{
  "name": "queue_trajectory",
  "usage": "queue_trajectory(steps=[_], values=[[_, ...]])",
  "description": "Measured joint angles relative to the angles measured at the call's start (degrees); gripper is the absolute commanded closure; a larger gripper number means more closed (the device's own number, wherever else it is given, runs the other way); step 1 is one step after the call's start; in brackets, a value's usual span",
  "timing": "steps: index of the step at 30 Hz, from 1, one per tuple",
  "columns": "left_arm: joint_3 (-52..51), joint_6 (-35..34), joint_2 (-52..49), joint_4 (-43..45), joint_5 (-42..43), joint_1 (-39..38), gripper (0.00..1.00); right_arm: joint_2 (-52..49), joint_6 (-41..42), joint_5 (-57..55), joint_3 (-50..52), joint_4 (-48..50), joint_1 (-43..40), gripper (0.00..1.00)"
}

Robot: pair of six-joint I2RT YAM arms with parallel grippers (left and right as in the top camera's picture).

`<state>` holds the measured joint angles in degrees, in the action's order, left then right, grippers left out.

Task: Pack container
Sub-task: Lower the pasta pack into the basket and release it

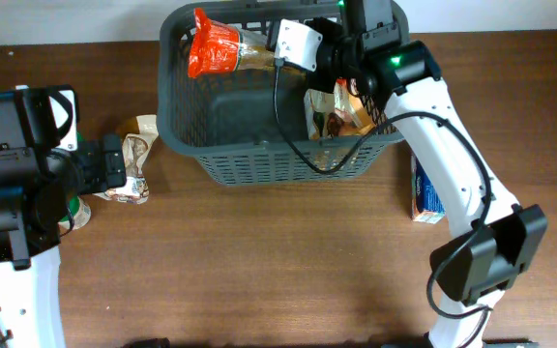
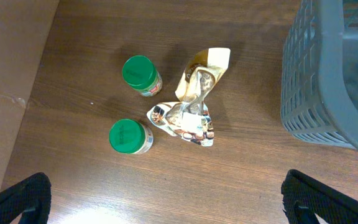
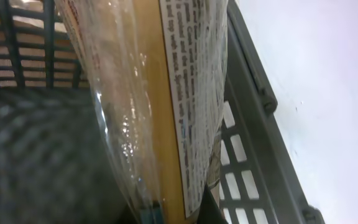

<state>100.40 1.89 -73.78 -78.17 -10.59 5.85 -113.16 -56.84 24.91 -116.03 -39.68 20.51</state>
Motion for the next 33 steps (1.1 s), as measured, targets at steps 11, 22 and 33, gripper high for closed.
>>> queue_trajectory(steps=[11, 22, 33], values=[[0.0, 0.0, 0.0, 0.0, 0.0, 0.0, 0.01, -11.6, 3.7, 1.4, 0.0, 3.7, -0.1, 0.83], [0.0, 0.0, 0.0, 0.0, 0.0, 0.0, 0.01, -13.2, 19.5, -5.3, -0.2, 11.9, -0.6, 0.49], [0.0, 0.0, 0.0, 0.0, 0.0, 0.0, 0.01, 9.1, 46.5, -9.7, -5.3, -3.9, -15.9, 0.37]])
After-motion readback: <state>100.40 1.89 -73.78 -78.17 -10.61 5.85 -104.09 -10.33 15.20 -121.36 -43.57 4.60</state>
